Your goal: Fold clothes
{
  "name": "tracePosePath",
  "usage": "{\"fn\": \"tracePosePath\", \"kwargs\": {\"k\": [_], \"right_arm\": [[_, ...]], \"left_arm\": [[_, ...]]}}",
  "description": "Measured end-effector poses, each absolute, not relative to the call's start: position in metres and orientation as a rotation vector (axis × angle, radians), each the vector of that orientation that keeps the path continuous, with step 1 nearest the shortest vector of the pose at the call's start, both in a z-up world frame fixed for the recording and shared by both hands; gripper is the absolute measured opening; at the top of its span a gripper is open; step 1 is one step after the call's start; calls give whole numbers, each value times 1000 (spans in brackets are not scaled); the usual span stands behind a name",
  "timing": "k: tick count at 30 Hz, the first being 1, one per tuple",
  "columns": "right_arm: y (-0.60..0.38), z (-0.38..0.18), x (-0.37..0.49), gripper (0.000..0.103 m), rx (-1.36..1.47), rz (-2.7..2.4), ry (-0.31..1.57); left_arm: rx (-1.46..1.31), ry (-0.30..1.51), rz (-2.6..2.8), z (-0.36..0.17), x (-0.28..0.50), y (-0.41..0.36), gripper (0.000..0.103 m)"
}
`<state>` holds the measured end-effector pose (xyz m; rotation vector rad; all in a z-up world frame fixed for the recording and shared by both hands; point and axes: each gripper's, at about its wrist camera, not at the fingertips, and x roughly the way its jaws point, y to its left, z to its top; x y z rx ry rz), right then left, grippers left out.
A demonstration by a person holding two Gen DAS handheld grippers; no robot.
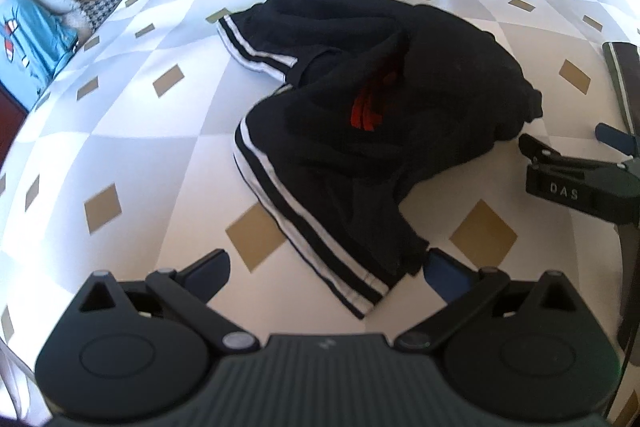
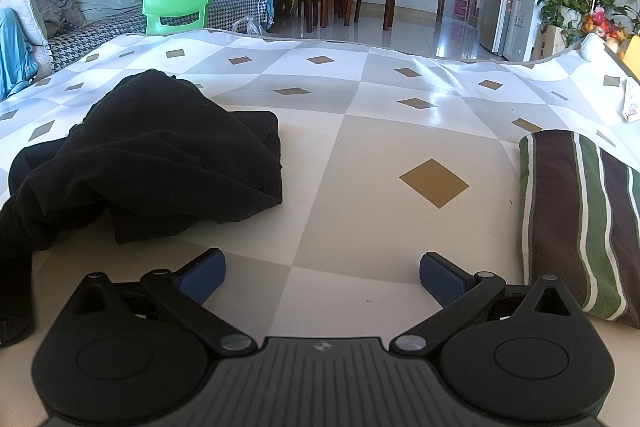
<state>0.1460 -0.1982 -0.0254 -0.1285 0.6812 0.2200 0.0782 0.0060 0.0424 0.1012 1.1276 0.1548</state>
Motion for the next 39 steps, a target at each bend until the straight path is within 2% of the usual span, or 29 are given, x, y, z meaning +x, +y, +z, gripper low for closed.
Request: {"fn": "tracePosePath", "kwargs": {"k": [17,26,31,39], "right_arm": [[-198,-25,146,103,-133,220,690],[-191,-10,165,103,-178,257,916],[-188,0,173,94,-224,211,983],[-176,37,175,93,-337,197,864]], "left_arm": [[72,1041,163,63,106,24,103],[19,1041,165,57,107,40,103],[24,1046,170,55,108,39,103],[24,1058,171,51,112,38,103]]}}
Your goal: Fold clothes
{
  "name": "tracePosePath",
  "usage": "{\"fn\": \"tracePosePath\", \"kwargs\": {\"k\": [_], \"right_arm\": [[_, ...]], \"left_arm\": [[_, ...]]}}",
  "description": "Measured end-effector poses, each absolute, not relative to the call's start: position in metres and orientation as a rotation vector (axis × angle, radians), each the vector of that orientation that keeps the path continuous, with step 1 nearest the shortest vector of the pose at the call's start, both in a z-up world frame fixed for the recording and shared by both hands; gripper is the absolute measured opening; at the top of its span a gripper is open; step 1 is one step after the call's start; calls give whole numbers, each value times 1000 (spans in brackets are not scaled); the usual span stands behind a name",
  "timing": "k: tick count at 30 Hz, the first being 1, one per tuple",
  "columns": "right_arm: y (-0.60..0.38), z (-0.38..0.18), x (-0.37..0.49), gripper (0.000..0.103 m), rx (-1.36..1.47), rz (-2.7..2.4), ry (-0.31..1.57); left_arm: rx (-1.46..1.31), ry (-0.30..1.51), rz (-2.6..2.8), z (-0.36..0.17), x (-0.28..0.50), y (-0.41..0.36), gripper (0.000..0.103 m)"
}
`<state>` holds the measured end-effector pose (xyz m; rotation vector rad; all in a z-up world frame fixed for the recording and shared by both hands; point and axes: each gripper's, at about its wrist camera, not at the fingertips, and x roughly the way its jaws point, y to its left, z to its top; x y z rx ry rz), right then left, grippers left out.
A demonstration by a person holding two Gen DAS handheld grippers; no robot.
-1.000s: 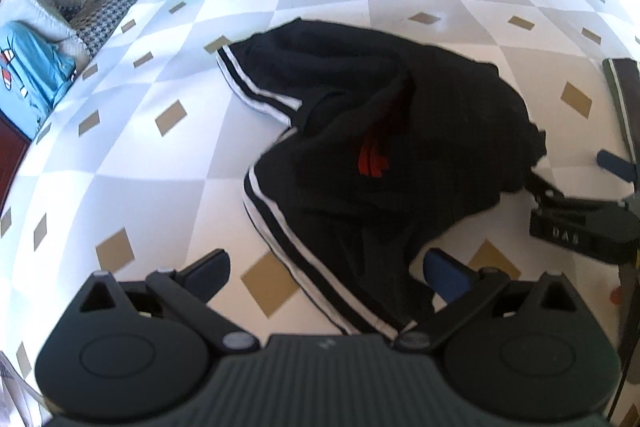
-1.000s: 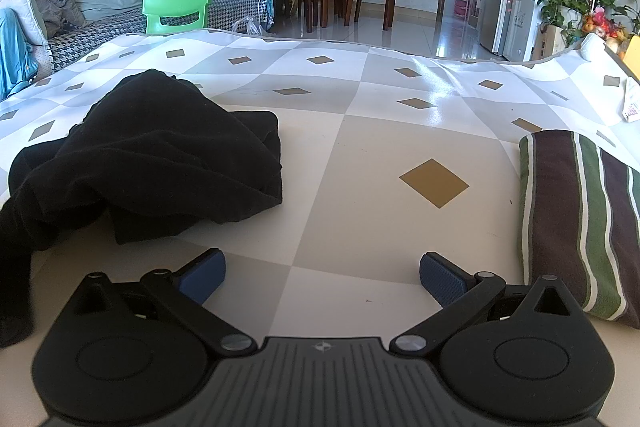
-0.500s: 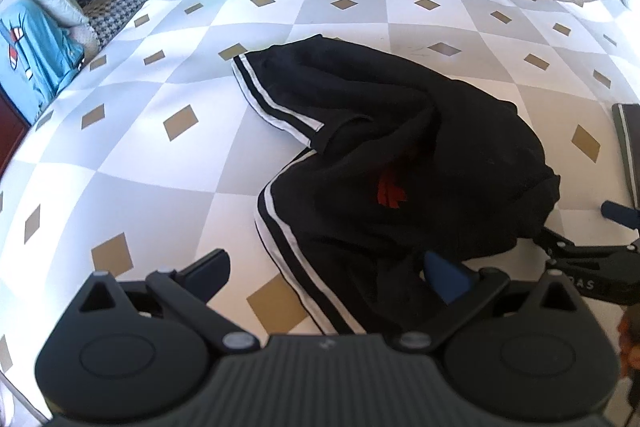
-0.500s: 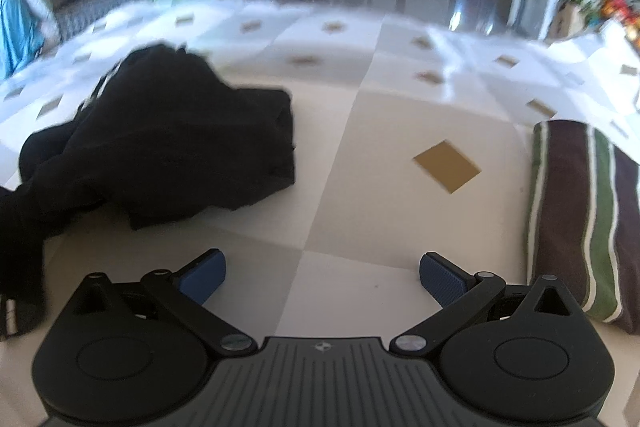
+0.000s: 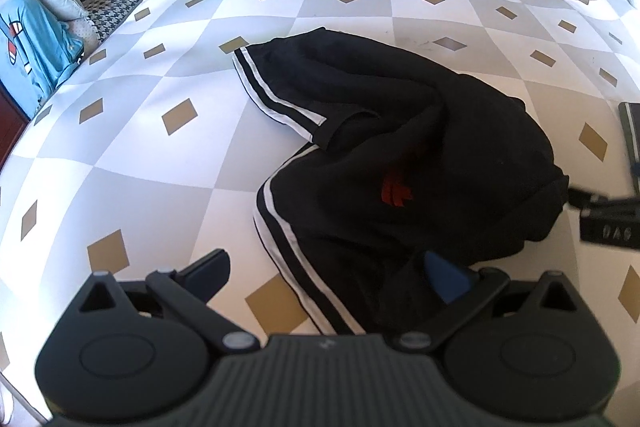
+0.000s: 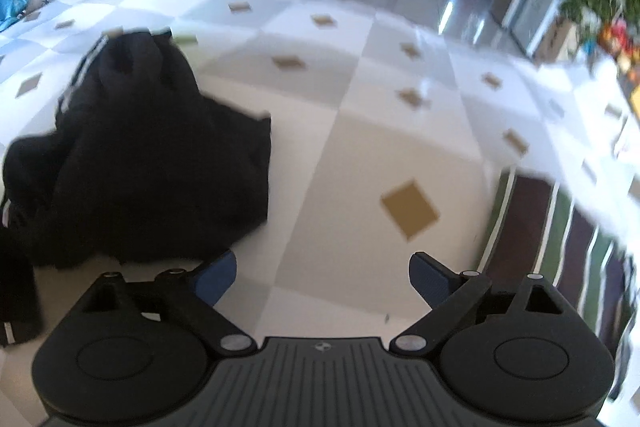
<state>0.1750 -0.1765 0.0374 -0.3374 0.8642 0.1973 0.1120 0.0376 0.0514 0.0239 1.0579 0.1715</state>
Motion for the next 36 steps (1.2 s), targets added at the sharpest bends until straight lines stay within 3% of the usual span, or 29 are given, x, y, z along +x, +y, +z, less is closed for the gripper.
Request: {"fn": "tracePosePath", "kwargs": {"k": [10,36], "right_arm": [[-142,76,176,93,-284,359,741],[-61,55,216,93,-237,552,725]], "left_arm": [[28,1064,181,48,112,39,103],[32,1171,359,21,124,64,103]]}}
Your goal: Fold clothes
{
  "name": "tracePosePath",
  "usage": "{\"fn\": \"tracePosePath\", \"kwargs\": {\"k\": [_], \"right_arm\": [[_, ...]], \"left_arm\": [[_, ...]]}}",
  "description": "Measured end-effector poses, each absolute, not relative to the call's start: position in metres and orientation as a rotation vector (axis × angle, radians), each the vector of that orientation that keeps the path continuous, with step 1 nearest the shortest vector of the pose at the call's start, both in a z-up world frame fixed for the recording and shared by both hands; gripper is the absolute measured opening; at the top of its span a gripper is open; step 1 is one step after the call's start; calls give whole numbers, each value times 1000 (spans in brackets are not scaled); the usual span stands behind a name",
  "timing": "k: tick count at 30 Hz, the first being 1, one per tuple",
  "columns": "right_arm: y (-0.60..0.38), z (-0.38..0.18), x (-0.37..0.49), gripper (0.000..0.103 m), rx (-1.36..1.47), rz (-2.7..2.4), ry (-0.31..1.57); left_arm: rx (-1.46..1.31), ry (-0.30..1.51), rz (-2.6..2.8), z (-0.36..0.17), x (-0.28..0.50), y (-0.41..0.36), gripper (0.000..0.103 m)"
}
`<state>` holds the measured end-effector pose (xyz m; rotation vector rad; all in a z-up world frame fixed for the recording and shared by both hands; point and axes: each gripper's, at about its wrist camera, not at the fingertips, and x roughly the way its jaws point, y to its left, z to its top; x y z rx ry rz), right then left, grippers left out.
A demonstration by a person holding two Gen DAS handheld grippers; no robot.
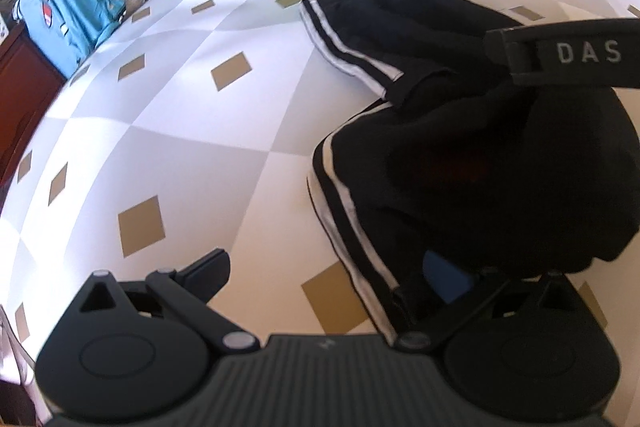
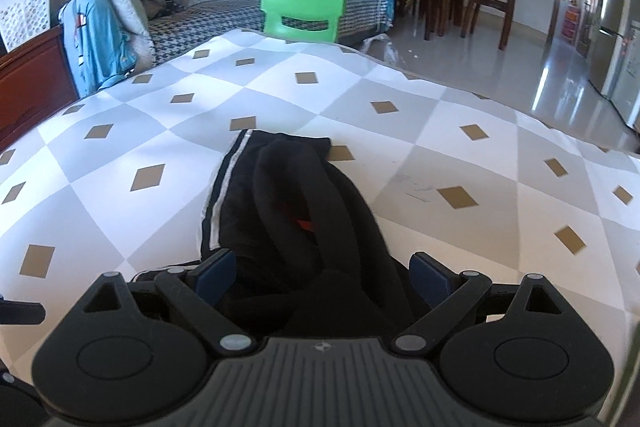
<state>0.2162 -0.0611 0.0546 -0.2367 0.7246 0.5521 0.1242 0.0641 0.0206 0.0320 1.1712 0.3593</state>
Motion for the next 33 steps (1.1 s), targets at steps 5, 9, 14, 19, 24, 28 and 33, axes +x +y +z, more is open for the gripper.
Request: {"fn": "tracePosePath", "kwargs": {"k": [5,9,14,19,24,28,33], "right_arm": [[-49,40,226,93,-270,556,716],[-42,29,238,93,-255,575,750],[-29,18,244,91,-283,609,748],[-20,4,245,89,-336,624,757],[-22,-2,249,79,-293,614,789],[-22,-3,248,56,-314,599,799],[-28,1,248,32,-288,592,800]], "left_arm": [[32,1220,390,11,125,70,103],[16,1240,396,8,124,71,103],[11,1258,399,4,124,71,103],[3,1261,399,4,123,70,103],[2,1259,398,5,123,68,103],[-3,1253,398,5,121,68,103],[-5,1241,403,5,120,67,103]]}}
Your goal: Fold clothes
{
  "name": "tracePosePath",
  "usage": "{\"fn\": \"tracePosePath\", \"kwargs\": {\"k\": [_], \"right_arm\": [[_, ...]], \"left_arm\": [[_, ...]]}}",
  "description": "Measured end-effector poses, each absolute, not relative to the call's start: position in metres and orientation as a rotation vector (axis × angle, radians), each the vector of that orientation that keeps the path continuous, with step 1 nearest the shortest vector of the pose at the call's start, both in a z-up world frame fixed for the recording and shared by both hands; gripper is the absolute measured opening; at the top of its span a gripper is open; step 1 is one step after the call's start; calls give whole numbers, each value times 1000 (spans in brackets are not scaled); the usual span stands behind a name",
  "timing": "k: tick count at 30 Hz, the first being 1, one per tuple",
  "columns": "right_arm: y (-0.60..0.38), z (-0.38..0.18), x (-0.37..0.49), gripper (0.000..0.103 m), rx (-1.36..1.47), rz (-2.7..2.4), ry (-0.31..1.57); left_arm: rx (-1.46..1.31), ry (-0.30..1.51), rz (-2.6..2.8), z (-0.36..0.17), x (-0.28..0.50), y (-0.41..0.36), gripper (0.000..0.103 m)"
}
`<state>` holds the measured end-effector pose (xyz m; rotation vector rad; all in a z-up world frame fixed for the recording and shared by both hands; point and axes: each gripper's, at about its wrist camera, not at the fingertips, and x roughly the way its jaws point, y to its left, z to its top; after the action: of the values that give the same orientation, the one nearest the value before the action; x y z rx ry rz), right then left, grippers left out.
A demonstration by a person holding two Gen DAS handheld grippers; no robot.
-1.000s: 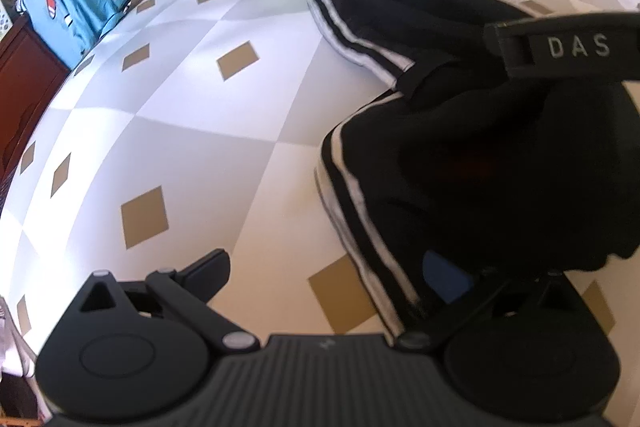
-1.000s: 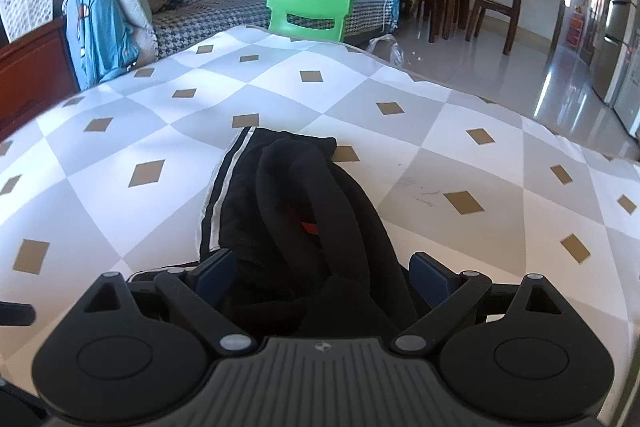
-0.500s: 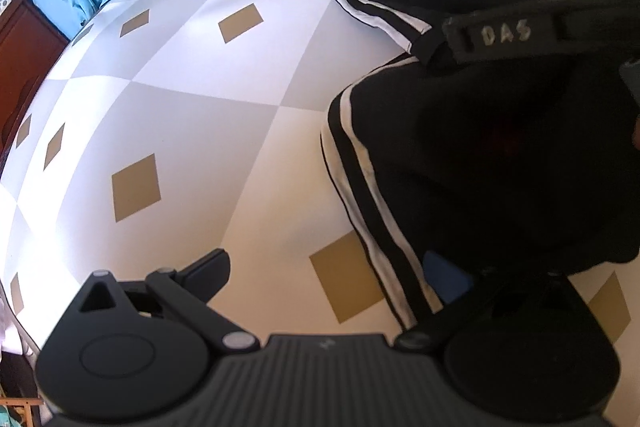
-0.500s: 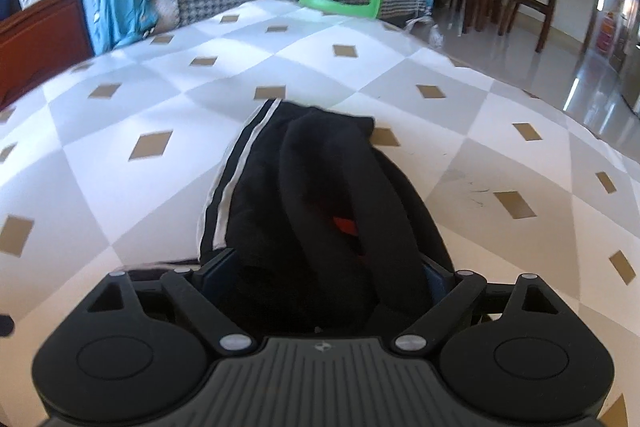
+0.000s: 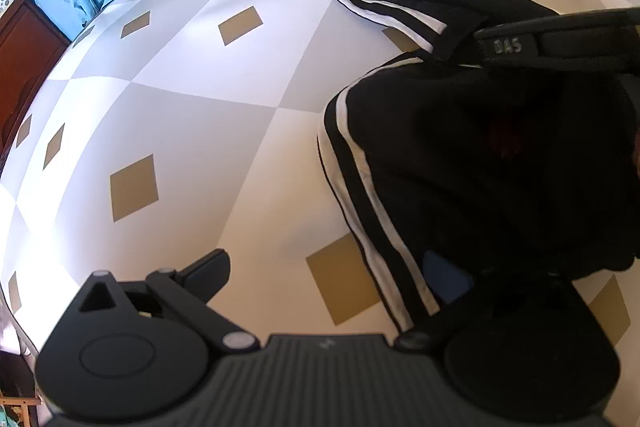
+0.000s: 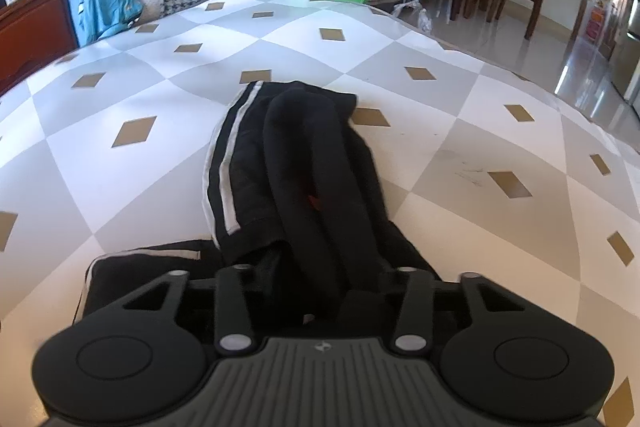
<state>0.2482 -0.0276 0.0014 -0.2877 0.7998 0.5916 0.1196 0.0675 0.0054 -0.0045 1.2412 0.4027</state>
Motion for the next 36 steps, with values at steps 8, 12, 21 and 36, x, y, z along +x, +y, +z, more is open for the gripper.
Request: {"fn": "tracePosePath", "kwargs": {"k": [8,12,21,36], "right_arm": [[-43,19,247,19,-163,621,839],[-52,33,240,18,-108,655,838],[-68,69,205,17,-89,773,803],[-122,67,139,17,-195,800,828]], "left_arm": [[6,1224,411,4,121,67,103],[-17,1220,416,4,121,70,103],[-25,1200,429,4,119,73,103],[-28,1190,528,10,111,93,103]]}}
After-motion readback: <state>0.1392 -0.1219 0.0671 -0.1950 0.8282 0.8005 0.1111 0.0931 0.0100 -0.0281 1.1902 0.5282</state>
